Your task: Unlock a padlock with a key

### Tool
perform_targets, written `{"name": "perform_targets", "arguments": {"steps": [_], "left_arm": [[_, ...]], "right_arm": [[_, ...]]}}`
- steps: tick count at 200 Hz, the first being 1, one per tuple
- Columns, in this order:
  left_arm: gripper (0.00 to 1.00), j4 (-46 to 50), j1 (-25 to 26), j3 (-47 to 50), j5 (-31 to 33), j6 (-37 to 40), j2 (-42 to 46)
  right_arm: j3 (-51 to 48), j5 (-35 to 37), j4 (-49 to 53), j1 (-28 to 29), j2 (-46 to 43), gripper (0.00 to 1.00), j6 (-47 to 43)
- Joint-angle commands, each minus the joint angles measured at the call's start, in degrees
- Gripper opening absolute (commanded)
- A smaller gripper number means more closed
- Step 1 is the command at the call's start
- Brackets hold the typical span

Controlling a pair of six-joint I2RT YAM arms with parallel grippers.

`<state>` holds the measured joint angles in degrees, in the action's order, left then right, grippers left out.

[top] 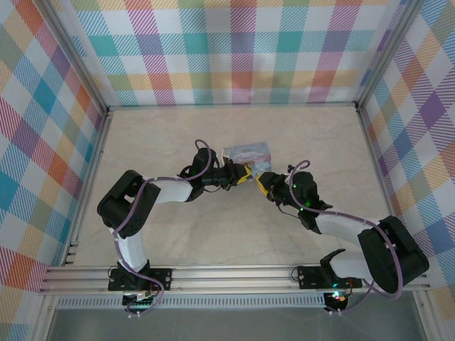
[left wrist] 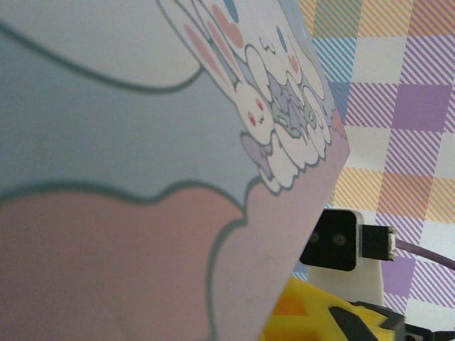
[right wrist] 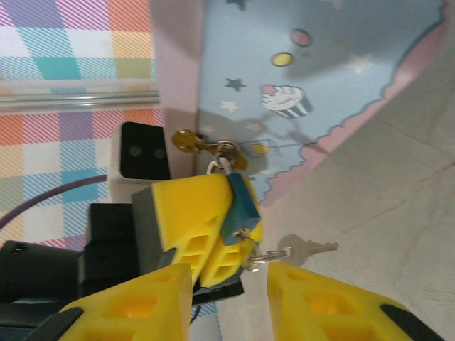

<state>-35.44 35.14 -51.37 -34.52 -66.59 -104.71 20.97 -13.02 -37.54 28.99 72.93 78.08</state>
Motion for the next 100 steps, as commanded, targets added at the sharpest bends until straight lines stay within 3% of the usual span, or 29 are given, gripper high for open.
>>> {"name": "perform_targets", "arguments": {"steps": [1,30,100], "left_arm": [[0.08,-1.12,0.55,0.23,-1.34,0.41,1.79],[0.08,-1.25,0.55,0.36,-1.51,0.15,1.62],[0.08,-1.64,0.72,0.27,-1.67,-0.32,1.7]], "right_arm": [[1.87,-1.05,-0.26,1.01,2.44,0.3,-2.07],[2.09,-1.49,-6.4,1.84,6.01,0.26,-0.97],[3.54,-1.13,-9.44,2.3,9.25,0.19,0.37]]}}
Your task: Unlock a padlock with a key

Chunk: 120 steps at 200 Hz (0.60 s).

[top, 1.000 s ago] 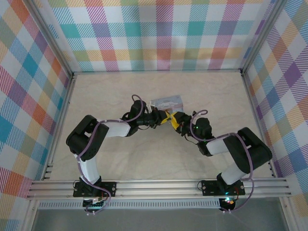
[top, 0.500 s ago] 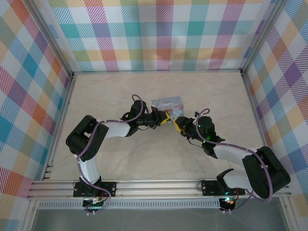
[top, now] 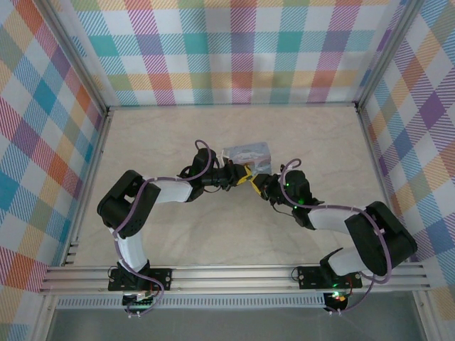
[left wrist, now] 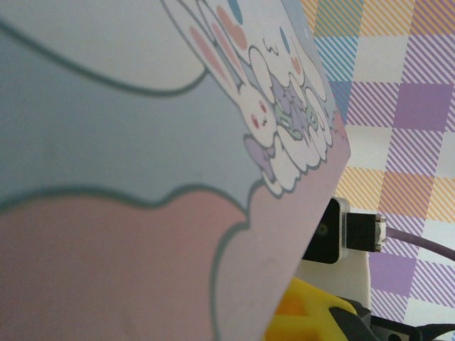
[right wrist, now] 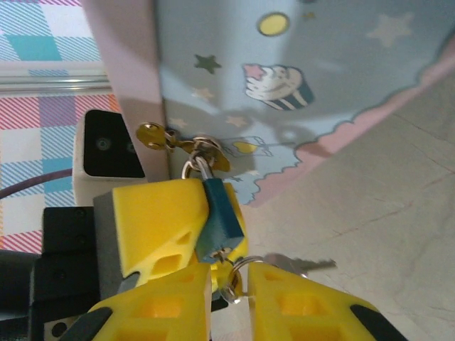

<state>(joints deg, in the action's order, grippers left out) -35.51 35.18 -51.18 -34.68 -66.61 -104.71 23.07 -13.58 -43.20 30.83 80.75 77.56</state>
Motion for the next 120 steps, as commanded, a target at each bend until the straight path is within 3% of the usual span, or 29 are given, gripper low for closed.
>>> {"name": "perform_targets", "arguments": {"steps": [1,51,120], "left_arm": [[0.08,-1.58,0.68,0.05,-1.48,-0.29,1.7],[0.08,-1.74,0.81,0.16,-1.85,-0.4,1.87],[0.06,-1.57,2.48,0.33,-3.95,-0.01,2.29]], "right_arm": [[1.45,-0.61,-3.93,0.46,1.52,0.19,0.95],[0.76,-0.28,-9.35,0.55,5.25,0.0,3.73],[4.05,0.59,-10.62,0.37,7.84,0.0,5.06]]}}
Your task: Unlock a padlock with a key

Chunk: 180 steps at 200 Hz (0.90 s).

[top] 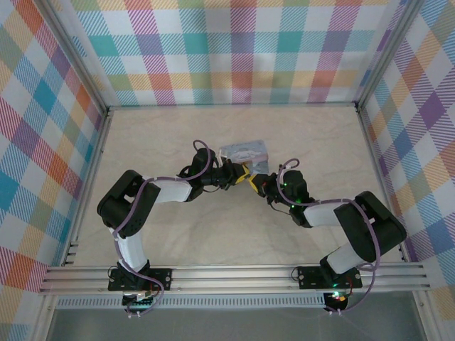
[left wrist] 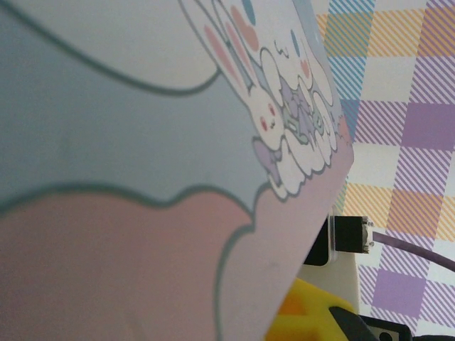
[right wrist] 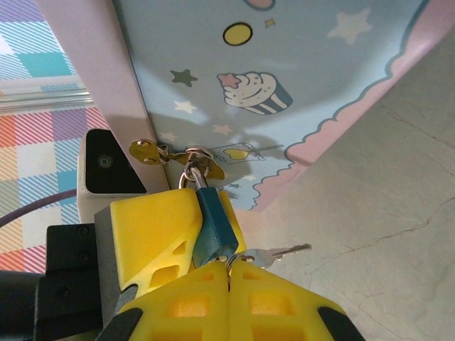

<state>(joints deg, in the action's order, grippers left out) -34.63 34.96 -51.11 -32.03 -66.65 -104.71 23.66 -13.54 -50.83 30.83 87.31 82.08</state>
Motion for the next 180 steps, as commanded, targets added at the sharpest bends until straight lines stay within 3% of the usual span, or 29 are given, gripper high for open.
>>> {"name": "perform_targets", "arguments": {"steps": [1,19,39,62,91,118,180], "left_arm": [[0.06,-2.32,2.68,0.33,-6.53,0.12,2.39],[0.06,1.05,2.18,0.47,-4.84,1.88,3.08],[0.07,5.03,1.31,0.34,-2.54,3.88,4.27],[0.08,11.62,0.81,-1.02,-0.55,7.45,5.73],[0.08,19.64,0.81,-3.16,1.32,11.25,6.29],[0.08,19.08,0.9,-2.25,1.62,10.59,6.1],[0.09,20.44,1.43,-2.42,2.15,10.32,6.53]], "right_arm": [[3.48,0.54,-2.98,0.37,1.28,0.0,0.49],[3.24,0.1,-1.66,0.33,1.12,0.03,-0.17],[2.26,-0.07,2.32,0.05,-1.02,0.23,-1.56],[1.37,0.16,11.65,-0.66,-6.5,0.31,-5.62],[3.71,2.83,33.04,-0.95,-16.09,0.32,-14.55],[8.14,6.93,50.27,-0.88,-22.17,0.32,-23.55],[17.64,12.01,66.76,3.23,-20.68,0.38,-42.1]]}}
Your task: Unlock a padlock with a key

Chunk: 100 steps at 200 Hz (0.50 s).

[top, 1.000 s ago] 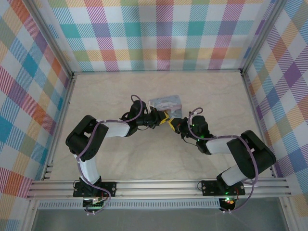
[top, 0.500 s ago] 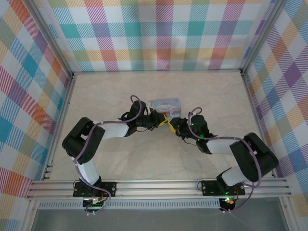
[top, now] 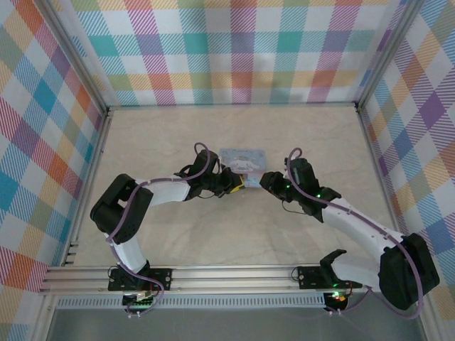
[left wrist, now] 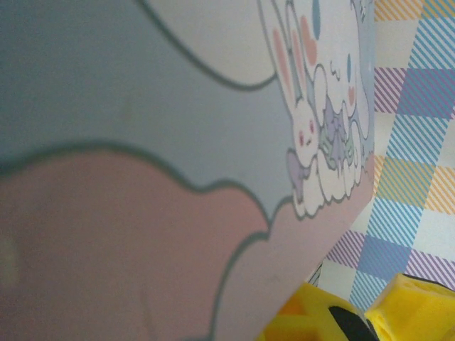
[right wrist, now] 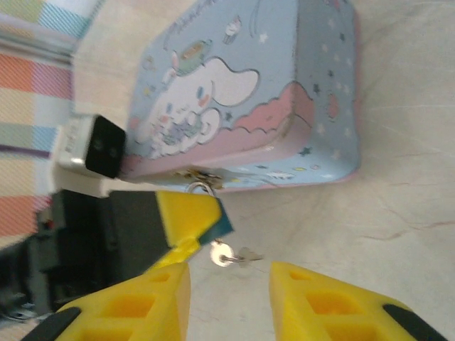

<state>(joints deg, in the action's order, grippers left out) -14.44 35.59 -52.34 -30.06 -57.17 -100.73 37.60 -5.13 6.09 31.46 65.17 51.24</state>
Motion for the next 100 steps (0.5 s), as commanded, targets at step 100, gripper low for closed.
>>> {"name": "perform_targets", "arguments": {"steps": [100], "left_arm": [[0.09,-0.5,0.79,-1.54,-0.96,-0.18,2.73]], "right_arm": [[16.05,9.88,14.98,12.25,16.27,0.5,-25.32]]}}
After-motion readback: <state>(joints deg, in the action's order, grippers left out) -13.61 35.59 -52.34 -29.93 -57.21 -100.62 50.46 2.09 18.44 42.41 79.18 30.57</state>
